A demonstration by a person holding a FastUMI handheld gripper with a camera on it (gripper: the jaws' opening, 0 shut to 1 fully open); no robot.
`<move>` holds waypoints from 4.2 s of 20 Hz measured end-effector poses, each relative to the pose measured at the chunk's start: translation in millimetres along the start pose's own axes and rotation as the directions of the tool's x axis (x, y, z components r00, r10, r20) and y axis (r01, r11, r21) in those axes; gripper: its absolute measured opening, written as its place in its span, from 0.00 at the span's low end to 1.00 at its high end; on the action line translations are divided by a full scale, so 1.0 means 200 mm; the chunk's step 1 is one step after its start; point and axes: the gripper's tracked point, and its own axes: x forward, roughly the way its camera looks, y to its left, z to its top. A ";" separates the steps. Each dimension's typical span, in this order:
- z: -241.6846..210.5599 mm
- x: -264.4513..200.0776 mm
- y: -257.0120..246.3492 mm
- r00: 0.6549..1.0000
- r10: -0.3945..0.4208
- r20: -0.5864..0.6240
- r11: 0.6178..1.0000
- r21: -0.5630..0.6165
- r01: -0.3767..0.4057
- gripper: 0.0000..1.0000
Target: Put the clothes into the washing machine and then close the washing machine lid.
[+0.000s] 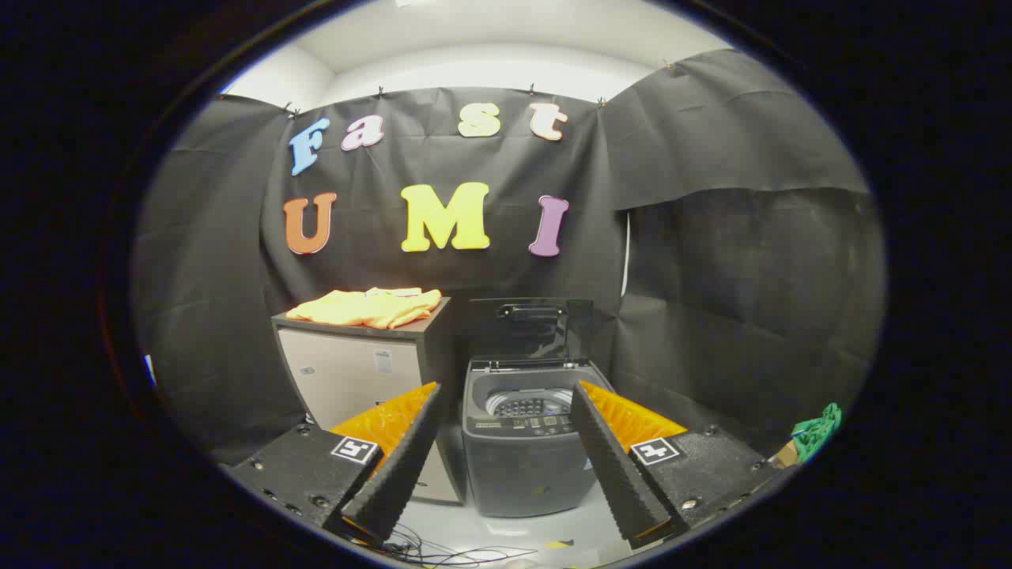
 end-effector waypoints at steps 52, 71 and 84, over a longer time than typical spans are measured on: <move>0.75 1.65 1.41 0.913 0.370 -0.172 0.924 -0.033 -0.381 1.00; 0.21 2.14 1.85 0.845 0.248 -0.473 0.939 -0.097 -0.330 1.00; 0.20 2.16 1.82 0.821 0.189 -0.539 0.944 -0.130 -0.303 0.86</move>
